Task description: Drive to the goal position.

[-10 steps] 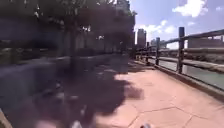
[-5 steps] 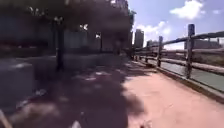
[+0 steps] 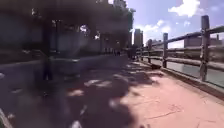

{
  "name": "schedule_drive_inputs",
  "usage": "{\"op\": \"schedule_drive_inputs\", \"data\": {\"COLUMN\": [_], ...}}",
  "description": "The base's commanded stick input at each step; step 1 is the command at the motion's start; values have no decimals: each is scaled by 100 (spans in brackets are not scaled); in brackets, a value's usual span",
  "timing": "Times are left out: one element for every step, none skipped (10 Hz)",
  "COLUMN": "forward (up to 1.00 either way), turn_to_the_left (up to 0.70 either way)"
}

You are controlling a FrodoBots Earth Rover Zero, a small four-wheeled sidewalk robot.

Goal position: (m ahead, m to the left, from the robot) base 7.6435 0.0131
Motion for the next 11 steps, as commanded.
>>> {"op": "schedule_drive_inputs", "data": {"forward": [100,100,100,100,100,100,100,100,100,100,100], "turn_to_the_left": [-40,-40,-40,-38,0,0,0,0,0,0,0]}}
